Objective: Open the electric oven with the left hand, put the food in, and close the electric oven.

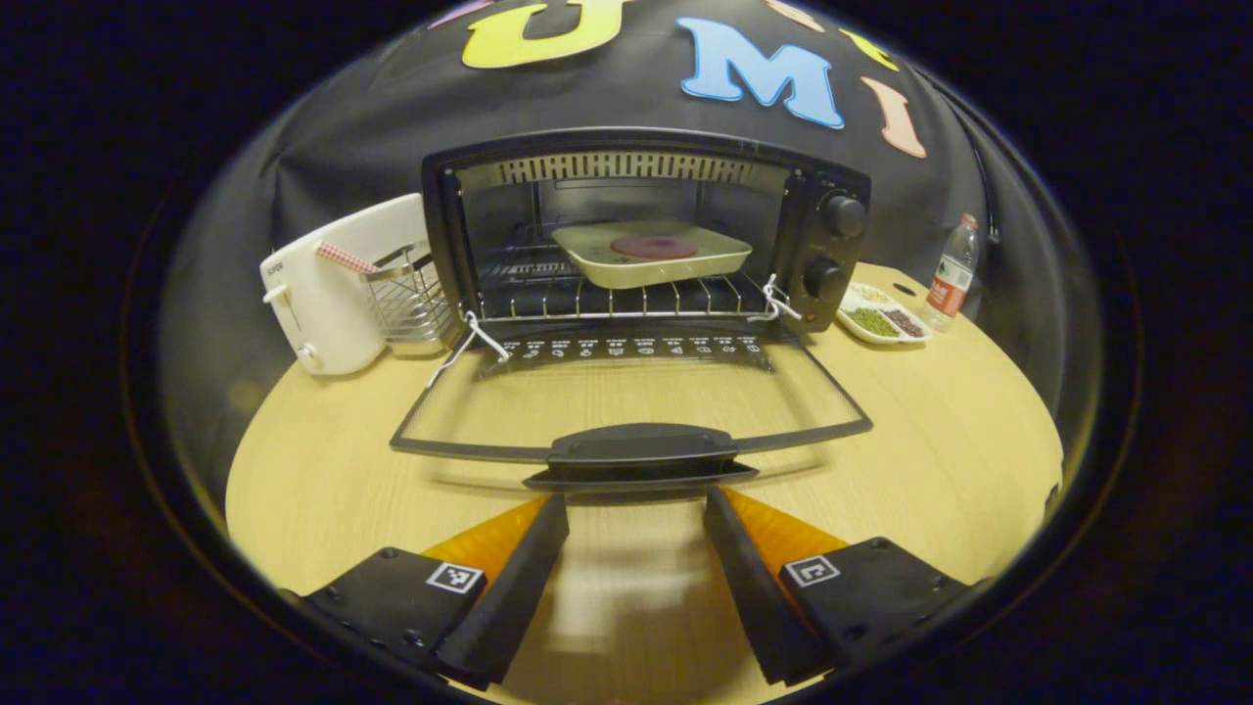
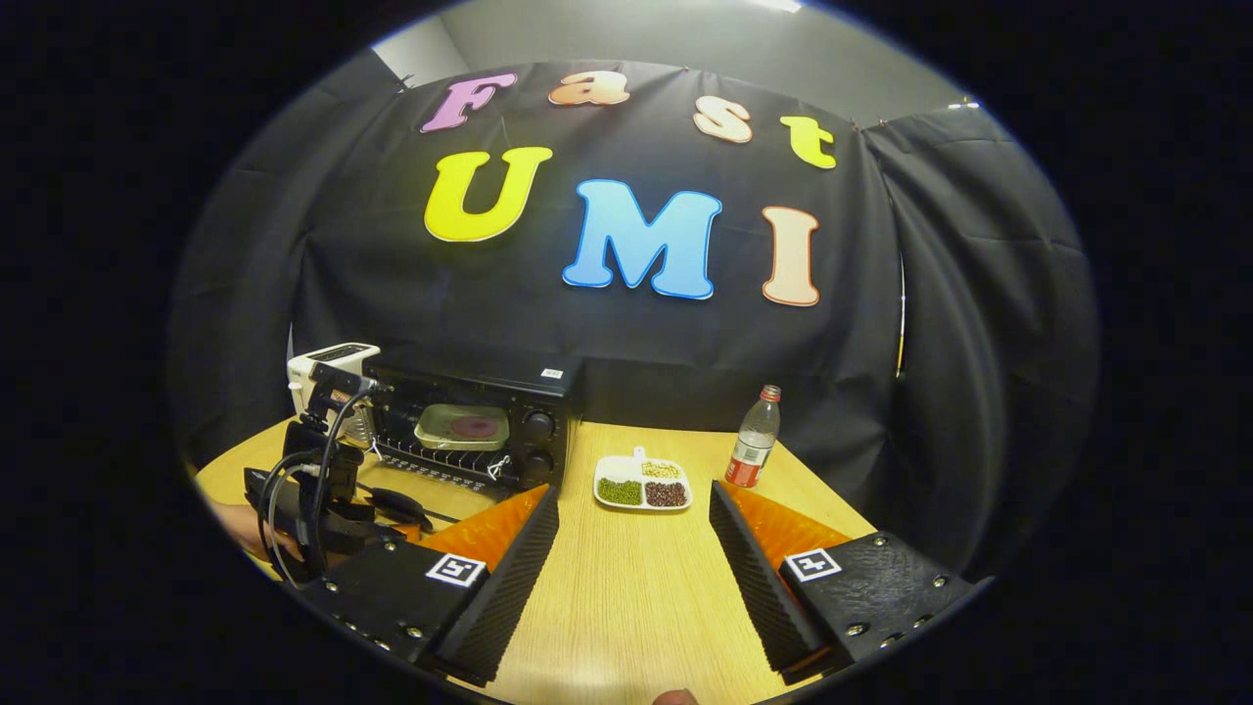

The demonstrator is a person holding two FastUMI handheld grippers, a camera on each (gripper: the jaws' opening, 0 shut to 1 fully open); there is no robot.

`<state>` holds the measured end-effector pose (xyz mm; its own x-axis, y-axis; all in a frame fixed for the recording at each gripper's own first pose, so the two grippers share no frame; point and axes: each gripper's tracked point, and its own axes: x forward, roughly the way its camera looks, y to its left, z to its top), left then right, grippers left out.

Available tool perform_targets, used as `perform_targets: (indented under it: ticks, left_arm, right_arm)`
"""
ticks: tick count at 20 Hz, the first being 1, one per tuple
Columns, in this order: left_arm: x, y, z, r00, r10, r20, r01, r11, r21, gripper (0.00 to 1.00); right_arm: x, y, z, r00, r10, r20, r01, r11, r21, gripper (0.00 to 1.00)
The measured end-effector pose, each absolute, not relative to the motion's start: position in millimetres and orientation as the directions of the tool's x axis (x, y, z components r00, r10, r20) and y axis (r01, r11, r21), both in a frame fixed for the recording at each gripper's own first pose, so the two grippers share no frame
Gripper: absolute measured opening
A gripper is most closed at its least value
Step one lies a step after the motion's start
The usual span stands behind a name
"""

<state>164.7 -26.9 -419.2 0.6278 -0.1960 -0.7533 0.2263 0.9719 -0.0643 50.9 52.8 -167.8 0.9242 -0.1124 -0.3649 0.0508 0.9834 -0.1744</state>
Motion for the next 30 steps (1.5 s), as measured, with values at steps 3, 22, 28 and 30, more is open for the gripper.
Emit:
perform_targets:
  ticks: [3, 22, 28, 30]
  left_arm:
    - [166.2, -26.7, -418.3, 0.647, -0.192, -0.738, 0.220, 0.974, -0.061, 1.00]
    - [243.3, -31.8, -296.4, 0.846, -0.226, -0.484, 0.245, 0.969, -0.023, 0.96]
    - [268.3, -37.2, -270.2, 0.876, -0.238, -0.419, 0.254, 0.967, -0.019, 0.96]
    - [265.9, -40.3, -248.2, 0.892, -0.246, -0.378, 0.254, 0.967, -0.028, 0.91]
  right_arm:
    - [52.2, 57.9, -170.0, 0.923, -0.106, -0.370, 0.045, 0.985, -0.168, 0.96]
    - [63.0, 69.0, -190.3, 0.910, -0.069, -0.409, 0.033, 0.995, -0.096, 0.95]
    - [63.6, 62.8, -185.4, 0.910, -0.088, -0.405, 0.057, 0.995, -0.087, 0.96]
    - [67.1, 58.4, -176.1, 0.919, -0.082, -0.385, 0.058, 0.996, -0.074, 0.96]
